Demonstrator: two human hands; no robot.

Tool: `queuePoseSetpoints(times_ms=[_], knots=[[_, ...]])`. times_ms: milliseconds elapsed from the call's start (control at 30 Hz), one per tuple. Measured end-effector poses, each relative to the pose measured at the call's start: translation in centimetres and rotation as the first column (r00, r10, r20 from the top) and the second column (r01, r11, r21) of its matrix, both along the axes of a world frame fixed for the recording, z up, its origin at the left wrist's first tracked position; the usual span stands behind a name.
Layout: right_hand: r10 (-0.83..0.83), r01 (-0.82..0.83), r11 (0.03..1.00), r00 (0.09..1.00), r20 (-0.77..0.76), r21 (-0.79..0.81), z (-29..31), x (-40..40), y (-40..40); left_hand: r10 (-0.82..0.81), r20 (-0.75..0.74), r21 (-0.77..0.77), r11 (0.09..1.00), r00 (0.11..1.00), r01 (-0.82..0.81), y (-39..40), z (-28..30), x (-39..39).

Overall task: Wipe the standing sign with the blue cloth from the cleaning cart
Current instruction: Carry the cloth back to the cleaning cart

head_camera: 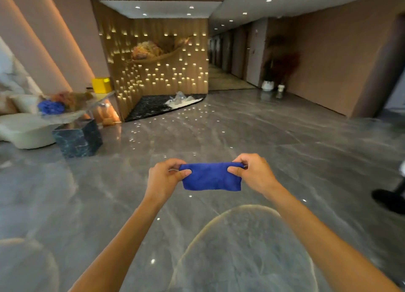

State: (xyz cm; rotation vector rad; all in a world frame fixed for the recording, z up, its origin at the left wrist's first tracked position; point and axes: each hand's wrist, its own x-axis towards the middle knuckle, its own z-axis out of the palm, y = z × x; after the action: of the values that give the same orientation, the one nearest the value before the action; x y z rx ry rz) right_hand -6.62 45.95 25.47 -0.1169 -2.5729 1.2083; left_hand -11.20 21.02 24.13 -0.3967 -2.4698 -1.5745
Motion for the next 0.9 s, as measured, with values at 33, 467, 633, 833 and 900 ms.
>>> queuePoseSetpoints(times_ms=[33,467,633,833,900], knots=[[-0.039,0.04,0.999,0.999,-0.008,0.005,0.0,0.5,0.9,-0.042,-0.007,-0.002,0.999,0.999,0.042,1.1,0.1,-0.5],[-0.533,0.534,0.844,0.846,-0.026,0.055,-0.6,9.8,7.7,-0.563,-0.001,0.05,0.825,0.826,0.562,13.7,0.0,-3.0],[-0.712,0.711,0.699,0.702,-0.013,0.072,-0.9,16.1,8.4,-0.744,0.03,0.095,0.667,0.668,0.739,18.8,-1.0,-0.5],[-0.84,0.837,0.538,0.542,-0.01,0.099,-1.4,24.2,8.9,-0.869,0.049,0.124,0.494,0.492,0.86,23.7,-1.8,5.1],[-0.868,0.864,0.492,0.496,-0.013,0.106,-1.5,26.7,9.0,-0.896,0.042,0.121,0.444,0.442,0.888,25.3,-1.8,7.0]])
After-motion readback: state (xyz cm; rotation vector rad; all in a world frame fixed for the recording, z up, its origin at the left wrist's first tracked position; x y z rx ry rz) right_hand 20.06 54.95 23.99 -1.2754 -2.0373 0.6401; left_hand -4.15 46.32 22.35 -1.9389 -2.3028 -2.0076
